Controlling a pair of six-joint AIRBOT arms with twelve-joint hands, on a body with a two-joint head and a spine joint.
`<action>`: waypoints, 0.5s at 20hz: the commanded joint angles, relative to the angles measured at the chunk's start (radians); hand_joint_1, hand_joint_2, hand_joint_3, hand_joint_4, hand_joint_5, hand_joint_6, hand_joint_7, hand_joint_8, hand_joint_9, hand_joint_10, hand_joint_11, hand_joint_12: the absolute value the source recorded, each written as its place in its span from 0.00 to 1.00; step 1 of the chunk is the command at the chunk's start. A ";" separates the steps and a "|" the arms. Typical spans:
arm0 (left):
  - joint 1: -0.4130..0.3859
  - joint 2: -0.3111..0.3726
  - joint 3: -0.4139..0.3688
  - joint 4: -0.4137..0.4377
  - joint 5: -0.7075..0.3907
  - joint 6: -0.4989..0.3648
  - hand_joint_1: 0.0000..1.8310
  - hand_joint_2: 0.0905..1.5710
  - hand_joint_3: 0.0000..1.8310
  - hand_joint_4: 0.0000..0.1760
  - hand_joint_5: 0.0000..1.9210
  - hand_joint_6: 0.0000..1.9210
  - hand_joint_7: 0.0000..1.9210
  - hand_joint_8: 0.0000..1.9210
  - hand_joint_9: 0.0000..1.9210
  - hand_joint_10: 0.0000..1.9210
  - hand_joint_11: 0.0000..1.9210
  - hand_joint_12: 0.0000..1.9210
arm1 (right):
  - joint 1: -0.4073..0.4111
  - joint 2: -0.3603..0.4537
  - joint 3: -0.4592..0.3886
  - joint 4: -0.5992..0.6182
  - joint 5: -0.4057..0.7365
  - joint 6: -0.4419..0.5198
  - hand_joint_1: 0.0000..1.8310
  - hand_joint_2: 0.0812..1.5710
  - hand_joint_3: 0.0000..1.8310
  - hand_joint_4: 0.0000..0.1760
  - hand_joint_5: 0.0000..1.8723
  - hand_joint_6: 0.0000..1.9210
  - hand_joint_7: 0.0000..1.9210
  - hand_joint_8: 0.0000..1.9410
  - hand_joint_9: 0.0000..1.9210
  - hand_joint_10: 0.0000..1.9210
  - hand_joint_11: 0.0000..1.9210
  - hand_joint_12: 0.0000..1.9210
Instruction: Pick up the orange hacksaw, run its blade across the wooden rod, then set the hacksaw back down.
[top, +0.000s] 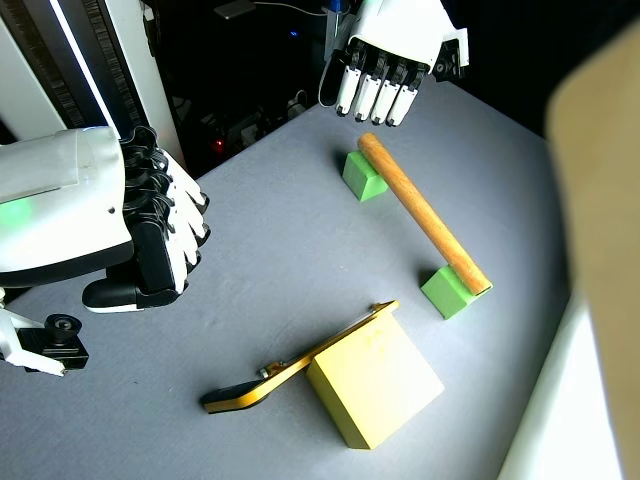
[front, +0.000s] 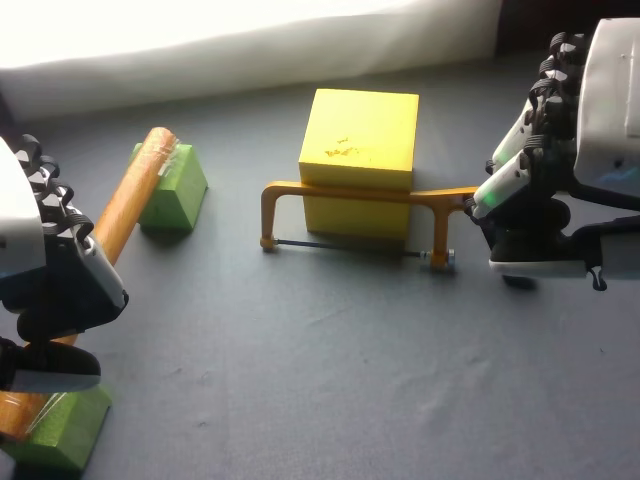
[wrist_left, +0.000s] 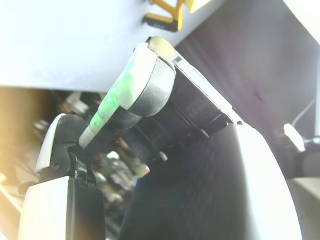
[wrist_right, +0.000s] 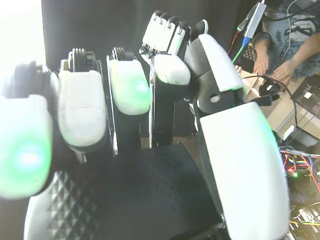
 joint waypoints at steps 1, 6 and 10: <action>-0.004 0.008 0.003 -0.053 -0.069 0.006 0.04 0.74 0.06 0.00 0.05 0.04 0.05 0.03 0.04 0.05 0.00 0.16 | 0.010 0.004 -0.004 0.064 0.086 0.003 0.11 0.63 0.08 0.00 0.06 0.03 0.08 0.03 0.08 0.04 0.00 0.33; -0.001 0.008 0.014 -0.053 -0.079 0.006 0.05 0.78 0.00 0.00 0.07 0.00 0.05 0.00 0.06 0.00 0.00 0.11 | 0.010 0.006 -0.009 0.064 0.090 0.009 0.11 0.68 0.01 0.00 0.07 0.00 0.08 0.00 0.08 0.00 0.00 0.30; 0.007 0.014 0.014 -0.016 -0.090 0.014 0.04 0.78 0.00 0.00 0.07 0.00 0.05 0.00 0.06 0.00 0.00 0.13 | 0.000 0.018 -0.030 0.113 0.014 0.119 0.11 0.68 0.00 0.00 0.07 0.00 0.08 0.00 0.08 0.00 0.00 0.31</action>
